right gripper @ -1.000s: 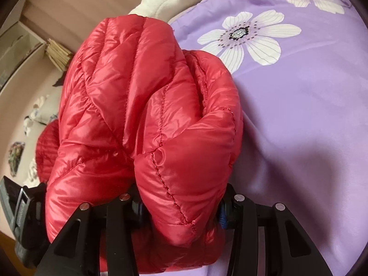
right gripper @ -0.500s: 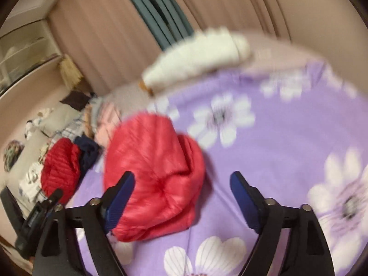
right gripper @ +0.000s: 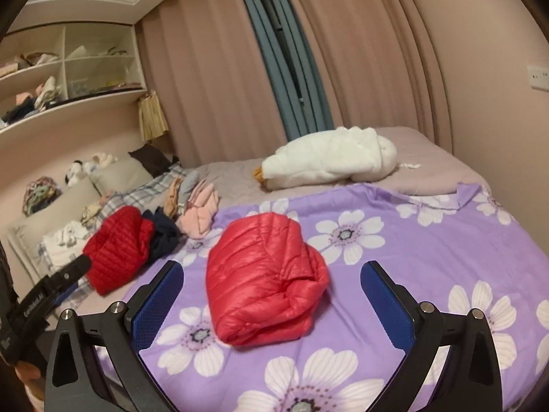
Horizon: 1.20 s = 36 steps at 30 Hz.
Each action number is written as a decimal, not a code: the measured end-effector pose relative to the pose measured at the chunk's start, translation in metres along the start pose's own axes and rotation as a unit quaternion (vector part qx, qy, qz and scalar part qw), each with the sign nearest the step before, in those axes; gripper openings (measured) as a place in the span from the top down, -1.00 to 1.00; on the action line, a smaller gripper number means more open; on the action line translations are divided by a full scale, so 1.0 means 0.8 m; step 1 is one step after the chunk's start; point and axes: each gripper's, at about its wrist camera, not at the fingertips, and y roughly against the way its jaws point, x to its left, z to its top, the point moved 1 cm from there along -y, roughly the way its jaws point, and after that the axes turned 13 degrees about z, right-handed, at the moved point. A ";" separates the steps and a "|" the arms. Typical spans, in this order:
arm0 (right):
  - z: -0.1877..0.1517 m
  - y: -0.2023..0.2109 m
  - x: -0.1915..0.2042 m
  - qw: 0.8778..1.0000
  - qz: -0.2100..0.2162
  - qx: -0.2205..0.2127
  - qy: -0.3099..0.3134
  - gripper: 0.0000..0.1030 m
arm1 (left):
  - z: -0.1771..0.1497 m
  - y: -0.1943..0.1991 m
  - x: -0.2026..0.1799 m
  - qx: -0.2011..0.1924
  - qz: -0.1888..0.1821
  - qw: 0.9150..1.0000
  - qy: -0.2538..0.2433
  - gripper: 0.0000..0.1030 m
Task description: Fold large clothes
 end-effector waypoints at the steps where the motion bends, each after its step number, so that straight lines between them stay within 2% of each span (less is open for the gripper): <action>1: 0.000 0.001 0.001 1.000 -0.005 0.000 0.004 -0.98 | 0.000 0.003 0.000 -0.001 -0.004 1.000 0.002 -1.00; 15: 0.001 0.012 0.002 0.999 -0.023 -0.016 0.020 -0.98 | 0.006 0.019 -0.011 -0.032 0.008 0.999 -0.006 -1.00; 21: 0.000 0.010 -0.003 0.999 -0.036 -0.015 0.020 -0.98 | 0.005 0.019 -0.013 -0.030 -0.008 1.000 0.004 -1.00; 28: 0.000 0.012 -0.003 0.999 -0.039 -0.014 0.023 -0.98 | 0.003 0.018 -0.029 -0.023 -0.003 0.999 -0.040 -1.00; 36: -0.001 0.012 -0.003 0.999 -0.040 -0.010 0.026 -0.98 | -0.007 0.023 -0.039 -0.024 -0.008 0.998 -0.057 -1.00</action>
